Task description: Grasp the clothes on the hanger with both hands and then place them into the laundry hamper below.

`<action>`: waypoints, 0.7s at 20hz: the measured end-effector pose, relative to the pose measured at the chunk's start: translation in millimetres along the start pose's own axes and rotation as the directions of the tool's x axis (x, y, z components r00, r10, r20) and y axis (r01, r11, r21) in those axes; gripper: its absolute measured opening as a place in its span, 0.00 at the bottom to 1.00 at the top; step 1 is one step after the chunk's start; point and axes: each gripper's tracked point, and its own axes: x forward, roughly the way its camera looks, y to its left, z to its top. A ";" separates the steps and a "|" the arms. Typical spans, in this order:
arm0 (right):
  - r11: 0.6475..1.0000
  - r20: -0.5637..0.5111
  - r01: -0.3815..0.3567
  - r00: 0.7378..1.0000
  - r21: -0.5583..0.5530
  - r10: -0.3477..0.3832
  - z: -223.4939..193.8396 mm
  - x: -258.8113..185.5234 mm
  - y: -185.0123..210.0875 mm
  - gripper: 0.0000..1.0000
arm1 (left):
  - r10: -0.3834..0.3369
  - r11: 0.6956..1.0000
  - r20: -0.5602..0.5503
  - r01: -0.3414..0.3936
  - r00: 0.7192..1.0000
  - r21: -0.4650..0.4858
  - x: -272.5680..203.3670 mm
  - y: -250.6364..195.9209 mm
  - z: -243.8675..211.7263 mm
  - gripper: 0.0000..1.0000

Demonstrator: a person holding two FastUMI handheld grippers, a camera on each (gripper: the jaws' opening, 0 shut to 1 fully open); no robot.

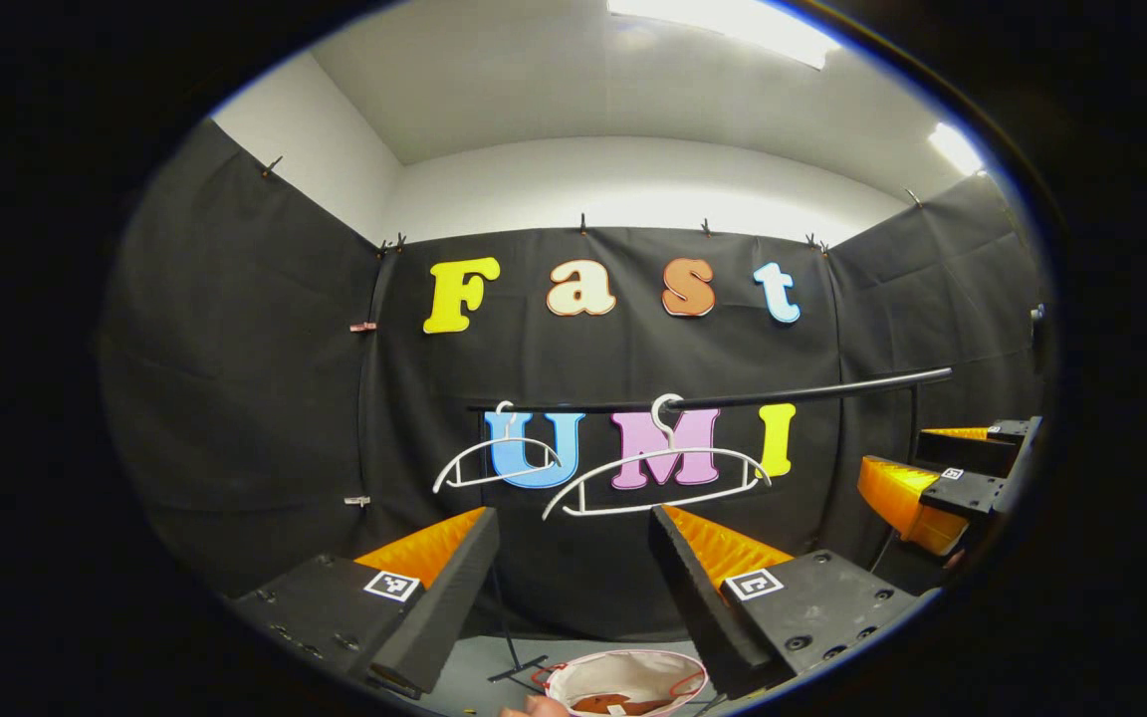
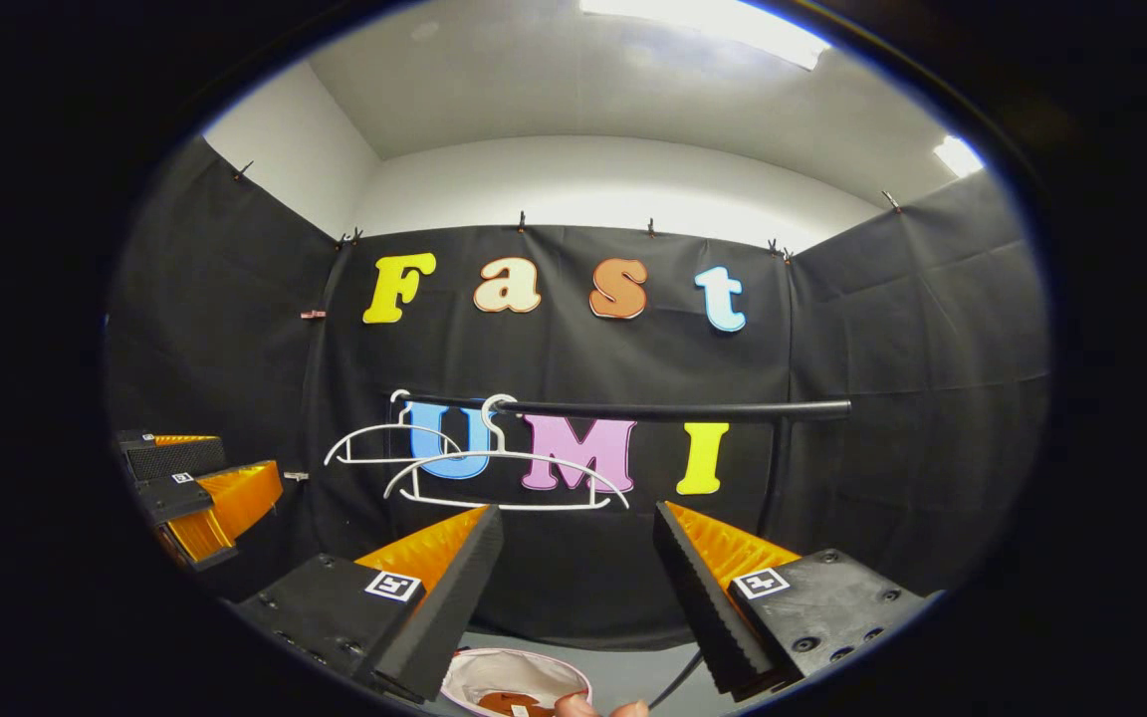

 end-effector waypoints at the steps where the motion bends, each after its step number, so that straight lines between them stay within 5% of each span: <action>1: 1.000 -0.005 0.001 1.000 -0.002 -0.001 -1.0 -0.3 0.5 0.98 | -0.002 1.000 -0.002 0.002 1.000 -0.001 -1.3 -0.6 -0.1 0.94; 14: 1.000 -0.011 0.023 1.000 -0.017 -0.023 0.3 -2.6 1.1 0.98 | -0.012 1.000 -0.009 0.012 1.000 -0.017 -3.3 1.4 -0.4 0.95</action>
